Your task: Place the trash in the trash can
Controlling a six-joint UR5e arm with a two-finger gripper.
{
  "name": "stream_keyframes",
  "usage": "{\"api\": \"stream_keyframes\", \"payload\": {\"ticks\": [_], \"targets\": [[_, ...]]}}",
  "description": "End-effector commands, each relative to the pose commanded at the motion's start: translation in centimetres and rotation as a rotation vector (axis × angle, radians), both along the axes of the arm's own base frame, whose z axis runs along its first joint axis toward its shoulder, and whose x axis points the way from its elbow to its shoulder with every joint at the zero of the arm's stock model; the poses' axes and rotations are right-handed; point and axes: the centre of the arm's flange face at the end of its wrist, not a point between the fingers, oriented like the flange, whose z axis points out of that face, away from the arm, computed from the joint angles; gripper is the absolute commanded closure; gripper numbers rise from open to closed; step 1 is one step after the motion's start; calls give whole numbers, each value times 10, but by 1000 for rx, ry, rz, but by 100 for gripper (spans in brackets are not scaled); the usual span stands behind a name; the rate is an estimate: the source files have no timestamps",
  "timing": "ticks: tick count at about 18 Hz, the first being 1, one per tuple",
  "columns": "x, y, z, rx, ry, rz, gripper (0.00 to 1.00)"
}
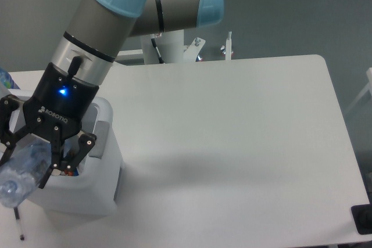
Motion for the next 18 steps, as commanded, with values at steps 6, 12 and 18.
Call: {"api": "stream_keyframes", "payload": {"ticks": [6,12,18], "targets": [[-30,-11,0,-2,1,46,0],[-97,-40,0,1,38,133,0],[-176,-83,-34,-54,74,206,0]]}}
